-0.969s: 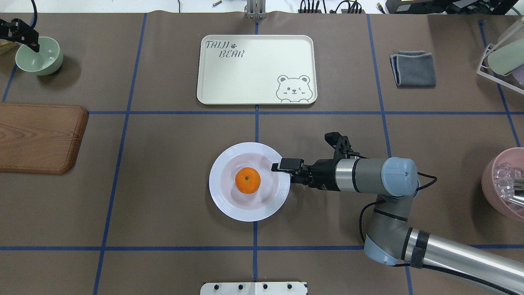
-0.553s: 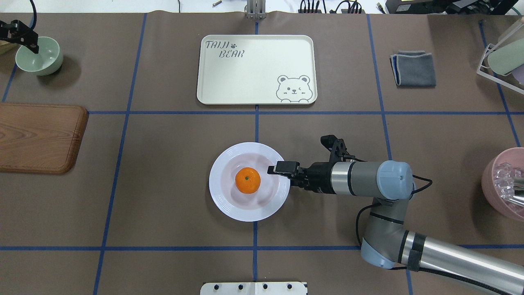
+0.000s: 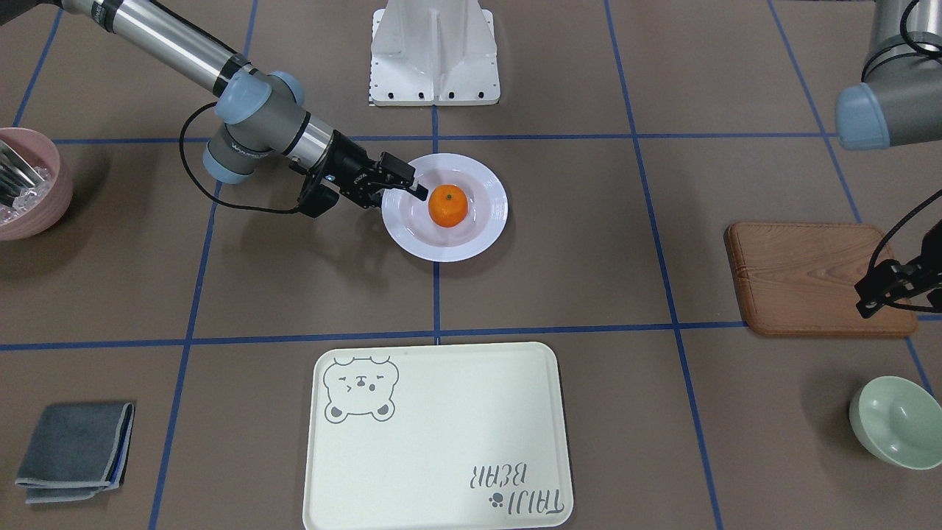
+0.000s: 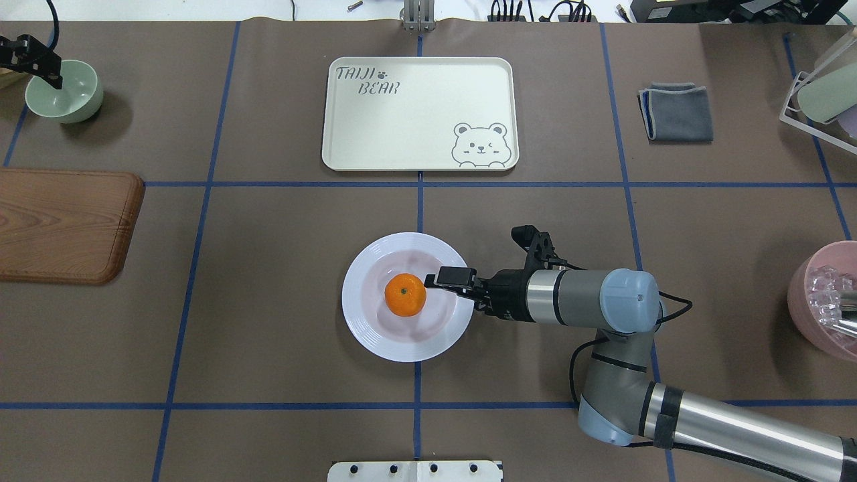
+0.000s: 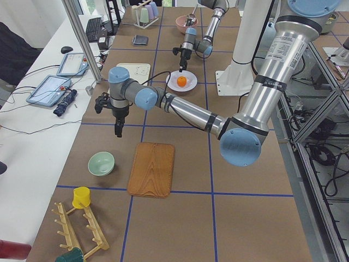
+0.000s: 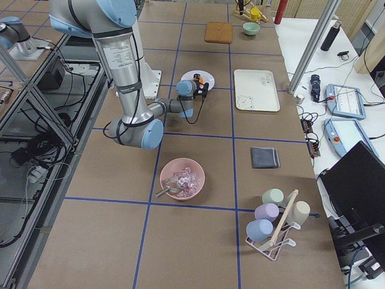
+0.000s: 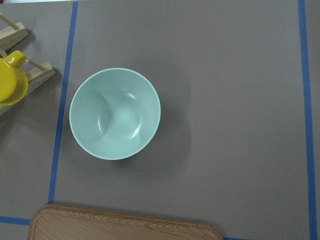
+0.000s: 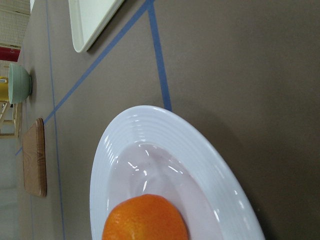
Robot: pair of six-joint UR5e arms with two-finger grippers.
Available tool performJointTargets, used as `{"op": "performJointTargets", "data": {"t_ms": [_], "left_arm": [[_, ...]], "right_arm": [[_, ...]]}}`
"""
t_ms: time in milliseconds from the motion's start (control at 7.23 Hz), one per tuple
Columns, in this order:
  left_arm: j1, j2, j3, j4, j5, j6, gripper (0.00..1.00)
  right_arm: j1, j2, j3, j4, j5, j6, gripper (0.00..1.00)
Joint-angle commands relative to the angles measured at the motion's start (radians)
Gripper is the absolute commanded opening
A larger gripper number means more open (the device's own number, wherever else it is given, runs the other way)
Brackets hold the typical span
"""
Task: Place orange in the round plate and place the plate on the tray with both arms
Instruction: 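Lower the right gripper to the plate rim nearest it and grip it, then slide the plate with the right gripper onto the cream bear tray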
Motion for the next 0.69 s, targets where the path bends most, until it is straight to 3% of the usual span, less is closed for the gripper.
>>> {"op": "performJointTargets", "data": {"t_ms": [0,277,415,553], "left_arm": [[0.000,0.001,0.001,0.000,0.000,0.000,0.98],[0.000,0.002,0.001,0.000,0.000,-0.002,0.98],[0.000,0.004,-0.001,0.000,0.000,-0.002,0.98],[0.000,0.004,-0.001,0.000,0.000,-0.003,0.98]], "right_arm": [[-0.008,0.004,-0.013,-0.001,-0.007,0.002,1.00],[-0.008,0.025,-0.012,-0.001,-0.009,0.023,0.97],[-0.008,0.031,-0.012,-0.003,-0.027,0.030,0.59],[-0.010,0.031,-0.012,-0.007,-0.035,0.030,0.12]]}}
